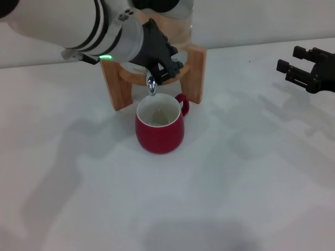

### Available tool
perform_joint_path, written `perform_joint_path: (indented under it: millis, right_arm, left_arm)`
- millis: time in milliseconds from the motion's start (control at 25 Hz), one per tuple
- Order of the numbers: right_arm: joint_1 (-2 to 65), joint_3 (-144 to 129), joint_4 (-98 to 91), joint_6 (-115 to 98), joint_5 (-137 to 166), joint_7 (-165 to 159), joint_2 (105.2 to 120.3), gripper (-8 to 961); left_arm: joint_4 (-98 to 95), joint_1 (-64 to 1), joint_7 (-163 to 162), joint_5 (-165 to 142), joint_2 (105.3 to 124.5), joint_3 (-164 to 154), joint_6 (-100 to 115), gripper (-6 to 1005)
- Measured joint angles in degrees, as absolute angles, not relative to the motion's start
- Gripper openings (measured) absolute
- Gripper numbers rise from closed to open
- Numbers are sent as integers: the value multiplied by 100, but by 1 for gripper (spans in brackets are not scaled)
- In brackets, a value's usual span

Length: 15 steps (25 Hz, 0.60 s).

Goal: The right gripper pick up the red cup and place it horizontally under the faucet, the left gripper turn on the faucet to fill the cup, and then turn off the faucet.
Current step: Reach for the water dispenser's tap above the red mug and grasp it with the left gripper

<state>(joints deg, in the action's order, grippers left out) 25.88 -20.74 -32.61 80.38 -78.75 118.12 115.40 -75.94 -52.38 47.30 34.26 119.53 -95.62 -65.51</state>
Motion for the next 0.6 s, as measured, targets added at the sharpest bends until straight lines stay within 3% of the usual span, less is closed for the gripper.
perform_joint_path:
  millis: [600]
  right_arm:
    - [2575,-2074,-3261,8040,-7890,11812,11540,590]
  left_arm:
    - [-7641,-5243,4819,3545,11955,-9571,-6527,341]
